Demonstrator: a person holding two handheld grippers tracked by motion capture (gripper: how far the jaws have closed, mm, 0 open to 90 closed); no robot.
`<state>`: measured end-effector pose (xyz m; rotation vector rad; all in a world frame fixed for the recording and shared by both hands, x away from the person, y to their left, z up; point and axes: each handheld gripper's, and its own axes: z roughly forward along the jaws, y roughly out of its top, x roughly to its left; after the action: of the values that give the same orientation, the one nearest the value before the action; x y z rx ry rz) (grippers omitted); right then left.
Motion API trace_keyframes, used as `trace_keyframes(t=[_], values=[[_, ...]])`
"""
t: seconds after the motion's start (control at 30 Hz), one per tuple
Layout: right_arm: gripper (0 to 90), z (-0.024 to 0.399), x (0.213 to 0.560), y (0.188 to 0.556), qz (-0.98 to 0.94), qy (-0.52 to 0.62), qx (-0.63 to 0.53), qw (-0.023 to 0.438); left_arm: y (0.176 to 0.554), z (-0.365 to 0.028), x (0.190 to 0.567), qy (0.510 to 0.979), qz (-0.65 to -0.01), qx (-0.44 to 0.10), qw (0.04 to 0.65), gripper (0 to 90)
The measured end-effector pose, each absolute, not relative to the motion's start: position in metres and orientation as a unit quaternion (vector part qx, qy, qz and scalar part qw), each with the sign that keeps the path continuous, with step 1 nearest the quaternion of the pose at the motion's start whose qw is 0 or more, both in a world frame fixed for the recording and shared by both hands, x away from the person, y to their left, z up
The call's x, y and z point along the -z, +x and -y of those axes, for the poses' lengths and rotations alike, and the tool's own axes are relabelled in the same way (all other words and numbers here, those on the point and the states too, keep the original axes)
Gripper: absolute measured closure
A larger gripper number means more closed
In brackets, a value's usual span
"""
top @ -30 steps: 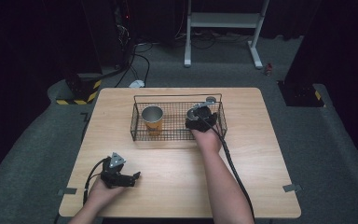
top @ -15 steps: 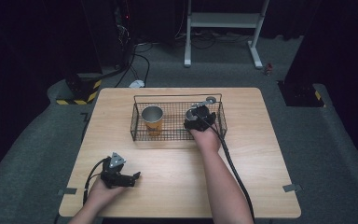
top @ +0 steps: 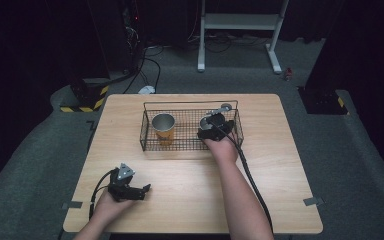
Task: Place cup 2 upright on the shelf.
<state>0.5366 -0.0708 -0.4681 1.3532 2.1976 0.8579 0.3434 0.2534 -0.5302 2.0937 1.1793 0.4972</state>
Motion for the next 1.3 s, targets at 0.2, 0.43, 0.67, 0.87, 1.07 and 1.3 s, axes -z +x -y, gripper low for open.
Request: trace_keyframes(t=[0.2, 0.43, 0.67, 0.87, 1.07, 1.3], values=[[8.9, 0.073, 0.465, 0.534, -0.785, 0.488, -0.318, 0.210, 0.343, -0.253, 0.530, 0.804, -0.452, -0.190, 0.337, 3.0], [8.8, 0.075, 0.459, 0.529, -0.780, 0.485, -0.329, 0.217, 0.343, -0.253, 0.530, 0.804, -0.452, -0.190, 0.336, 3.0], [8.8, 0.077, 0.451, 0.524, -0.774, 0.482, -0.343, 0.224, 0.344, -0.253, 0.530, 0.804, -0.452, -0.191, 0.337, 2.9], [8.9, 0.078, 0.443, 0.517, -0.772, 0.473, -0.353, 0.236, 0.344, -0.254, 0.530, 0.805, -0.450, -0.192, 0.336, 2.9], [8.9, 0.081, 0.440, 0.511, -0.775, 0.465, -0.356, 0.237, 0.344, -0.254, 0.530, 0.806, -0.448, -0.192, 0.337, 2.9], [9.0, 0.090, 0.441, 0.501, -0.768, 0.465, -0.368, 0.241, 0.344, -0.254, 0.530, 0.806, -0.448, -0.192, 0.337, 3.0]])
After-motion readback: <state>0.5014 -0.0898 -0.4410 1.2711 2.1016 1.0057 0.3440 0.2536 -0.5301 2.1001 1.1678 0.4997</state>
